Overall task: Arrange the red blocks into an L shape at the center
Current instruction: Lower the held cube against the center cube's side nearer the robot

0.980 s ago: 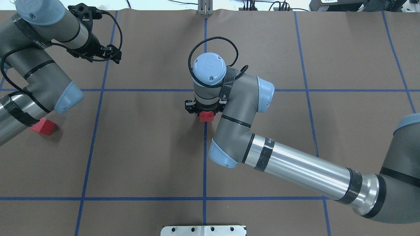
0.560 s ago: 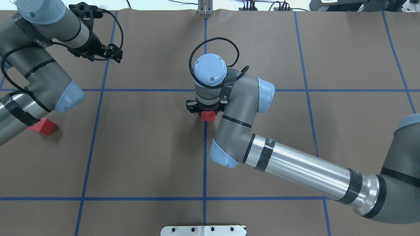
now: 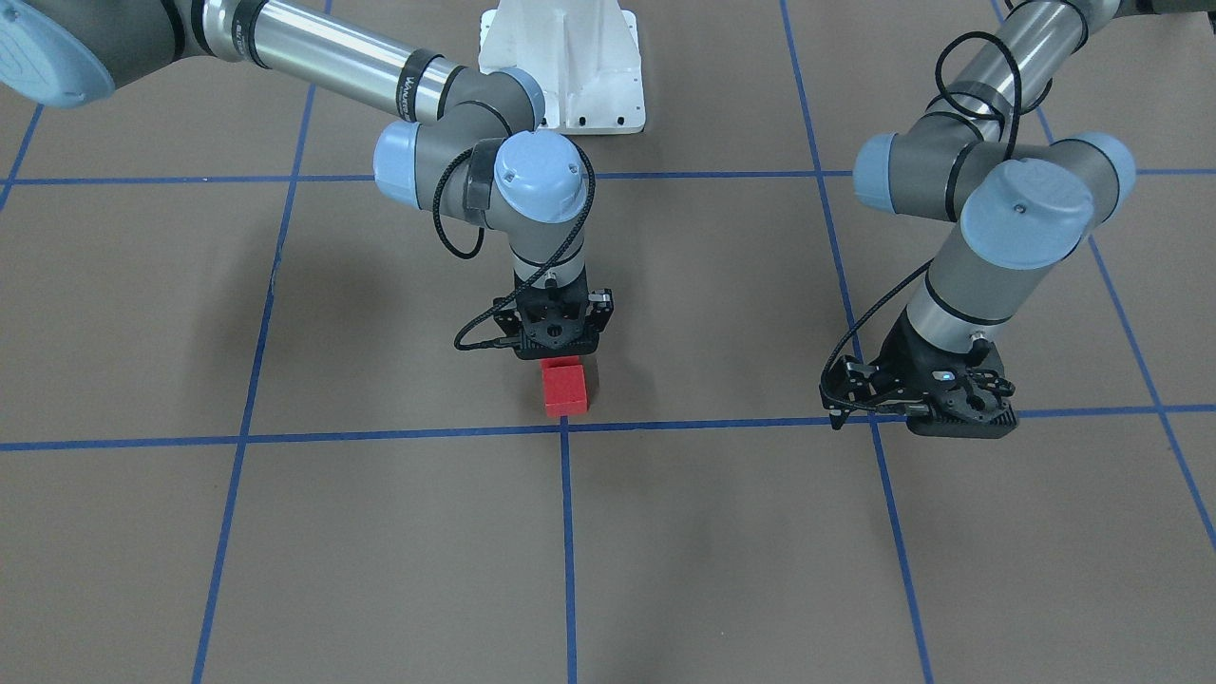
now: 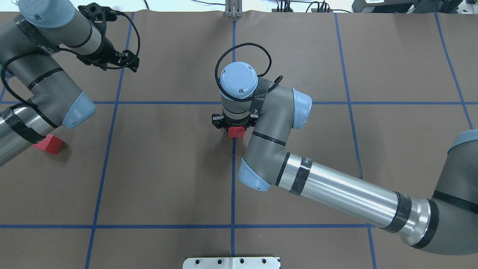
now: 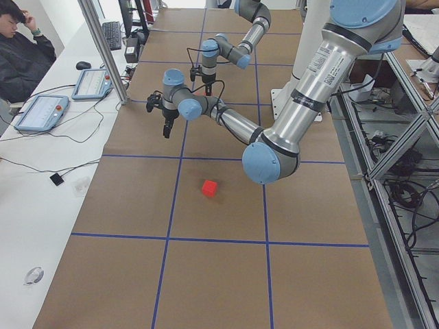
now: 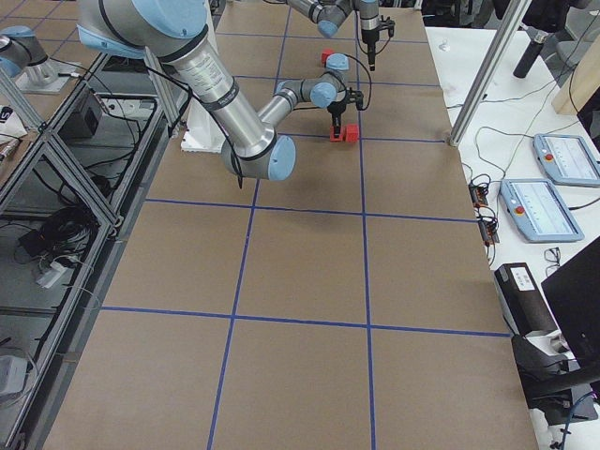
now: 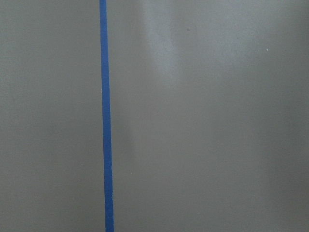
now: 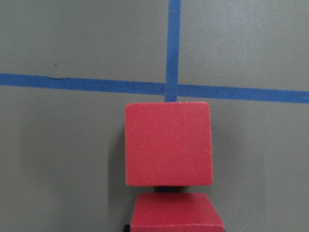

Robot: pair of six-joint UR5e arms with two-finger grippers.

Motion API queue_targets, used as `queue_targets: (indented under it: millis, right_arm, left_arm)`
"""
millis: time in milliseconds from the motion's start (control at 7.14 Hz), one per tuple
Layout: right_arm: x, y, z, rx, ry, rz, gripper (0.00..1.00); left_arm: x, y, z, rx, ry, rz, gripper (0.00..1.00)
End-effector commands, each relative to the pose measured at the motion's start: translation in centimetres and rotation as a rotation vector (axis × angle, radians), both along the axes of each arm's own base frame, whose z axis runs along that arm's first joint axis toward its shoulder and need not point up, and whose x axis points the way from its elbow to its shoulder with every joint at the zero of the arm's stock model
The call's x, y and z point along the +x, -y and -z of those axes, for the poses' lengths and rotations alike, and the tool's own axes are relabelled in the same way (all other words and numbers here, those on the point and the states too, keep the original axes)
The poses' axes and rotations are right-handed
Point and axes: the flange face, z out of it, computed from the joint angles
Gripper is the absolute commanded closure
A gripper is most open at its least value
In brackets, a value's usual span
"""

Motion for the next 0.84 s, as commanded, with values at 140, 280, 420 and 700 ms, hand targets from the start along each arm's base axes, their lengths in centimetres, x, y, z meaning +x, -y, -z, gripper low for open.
queue_targets:
  millis: [140, 280, 420, 700]
  right_arm:
    - [-0.33, 0.17, -0.17, 0.006, 0.010, 0.000, 1.00]
    - [-0.33, 0.17, -0.17, 0.006, 0.010, 0.000, 1.00]
    - [-0.33, 0.17, -0.29, 0.006, 0.009, 0.000, 1.00]
    - [-0.24, 0.28, -0.31, 0.010, 0.014, -0.002, 0.98]
  left_arm:
    - [-0.13, -0.01, -0.10, -0.001, 0.001, 0.002, 0.00]
    - [-0.11, 0.02, -0.17, -0.003, 0.001, 0.003, 0.00]
    - [-0.11, 0.02, -0.17, -0.003, 0.001, 0.003, 0.00]
    - [-0.03, -0.06, -0.28, -0.005, 0.002, 0.002, 0.00]
